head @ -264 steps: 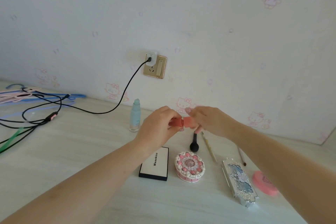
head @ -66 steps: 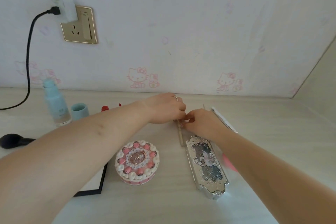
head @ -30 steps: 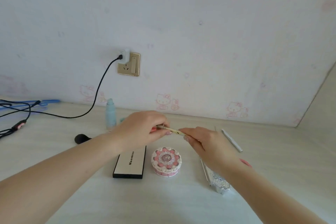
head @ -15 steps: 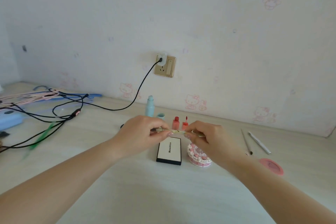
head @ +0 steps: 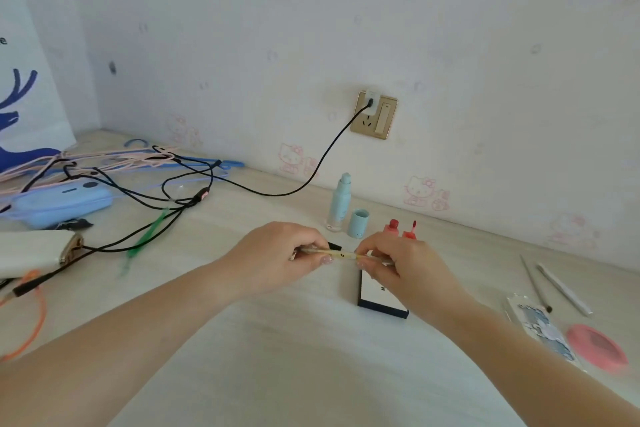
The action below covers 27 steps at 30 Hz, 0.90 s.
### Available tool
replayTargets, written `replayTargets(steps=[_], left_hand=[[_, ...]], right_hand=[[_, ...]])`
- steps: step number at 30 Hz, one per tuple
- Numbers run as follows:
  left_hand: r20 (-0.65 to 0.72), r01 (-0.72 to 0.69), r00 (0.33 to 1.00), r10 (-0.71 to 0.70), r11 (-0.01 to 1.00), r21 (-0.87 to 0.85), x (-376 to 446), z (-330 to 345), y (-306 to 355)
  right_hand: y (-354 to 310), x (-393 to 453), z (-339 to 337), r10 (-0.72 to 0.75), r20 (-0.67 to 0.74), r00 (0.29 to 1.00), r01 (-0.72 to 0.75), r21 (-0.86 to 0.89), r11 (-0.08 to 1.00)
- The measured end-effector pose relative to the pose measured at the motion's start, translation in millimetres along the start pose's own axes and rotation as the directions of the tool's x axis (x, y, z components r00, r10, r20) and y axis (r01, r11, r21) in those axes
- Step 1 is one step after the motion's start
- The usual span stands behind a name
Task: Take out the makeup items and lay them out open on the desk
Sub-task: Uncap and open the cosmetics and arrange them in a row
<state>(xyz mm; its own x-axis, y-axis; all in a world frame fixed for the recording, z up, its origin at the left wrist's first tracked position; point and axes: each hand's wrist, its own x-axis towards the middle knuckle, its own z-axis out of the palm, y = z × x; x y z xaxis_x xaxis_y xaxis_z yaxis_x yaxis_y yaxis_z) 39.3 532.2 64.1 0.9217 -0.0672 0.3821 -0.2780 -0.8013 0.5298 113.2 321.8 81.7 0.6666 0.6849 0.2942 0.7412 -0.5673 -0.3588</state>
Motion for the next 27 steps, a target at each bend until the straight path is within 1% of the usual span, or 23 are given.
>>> replayTargets(steps=[2,5,9,12,15,18,21,27], left_hand=[[0.051,0.004,0.999,-0.003,1.000,-0.015,-3,0,-9],[0.115,0.033,0.993,-0.027,0.998,-0.052,-6,0,-25],[0.084,0.027,0.996,-0.028,1.000,0.009,-4,2,-50],[0.066,0.052,0.996,-0.054,0.998,0.038,2,4,-70],[0.057,0.087,0.994,-0.090,0.995,0.051,11,8,-88],[0.081,0.129,0.988,-0.135,0.989,0.079,19,11,-99],[0.094,0.142,0.984,-0.152,0.985,0.098,26,16,-106],[0.049,0.157,0.985,-0.164,0.981,0.114,35,22,-111]], right_hand=[[1,5,9,0.000,0.008,1.000,0.000,-0.001,1.000],[5,12,24,0.005,0.022,1.000,-0.006,0.046,0.999],[12,23,44,0.012,0.100,0.995,-0.022,0.098,0.995],[18,36,57,0.059,0.152,0.987,-0.068,0.050,0.996],[25,51,67,0.114,0.137,0.984,-0.114,-0.007,0.993],[30,61,73,0.145,0.126,0.981,-0.140,-0.051,0.989],[34,67,78,0.143,0.123,0.982,-0.134,-0.080,0.988],[40,72,82,0.130,0.114,0.985,-0.121,-0.083,0.989]])
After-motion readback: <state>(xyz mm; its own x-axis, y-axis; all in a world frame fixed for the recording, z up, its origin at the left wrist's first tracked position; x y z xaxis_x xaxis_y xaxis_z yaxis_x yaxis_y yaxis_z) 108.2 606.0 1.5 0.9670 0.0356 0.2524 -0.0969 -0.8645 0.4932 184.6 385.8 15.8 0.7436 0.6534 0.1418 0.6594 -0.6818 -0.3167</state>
